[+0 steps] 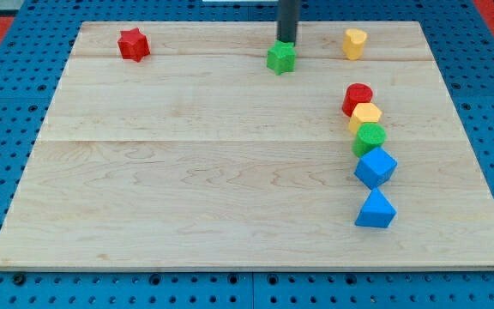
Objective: Slide the yellow heart towards the top right corner of board
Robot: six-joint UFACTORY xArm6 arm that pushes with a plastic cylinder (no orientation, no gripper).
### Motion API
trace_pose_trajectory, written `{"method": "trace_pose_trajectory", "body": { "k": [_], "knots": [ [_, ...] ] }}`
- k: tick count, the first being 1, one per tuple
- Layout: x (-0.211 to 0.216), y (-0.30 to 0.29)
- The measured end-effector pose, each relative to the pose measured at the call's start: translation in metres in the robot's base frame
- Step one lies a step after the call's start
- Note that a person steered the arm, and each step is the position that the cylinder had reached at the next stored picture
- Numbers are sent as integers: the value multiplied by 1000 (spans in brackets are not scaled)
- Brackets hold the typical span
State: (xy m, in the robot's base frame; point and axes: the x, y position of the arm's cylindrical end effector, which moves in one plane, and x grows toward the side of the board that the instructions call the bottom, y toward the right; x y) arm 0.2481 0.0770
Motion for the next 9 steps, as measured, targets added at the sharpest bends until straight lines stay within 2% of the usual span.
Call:
{"method": "trace_pose_trajectory", "body": {
  "k": [1, 3, 7, 9],
  "knots": [
    [5, 45],
    [32, 73],
    [7, 89],
    [3, 120]
  ]
}}
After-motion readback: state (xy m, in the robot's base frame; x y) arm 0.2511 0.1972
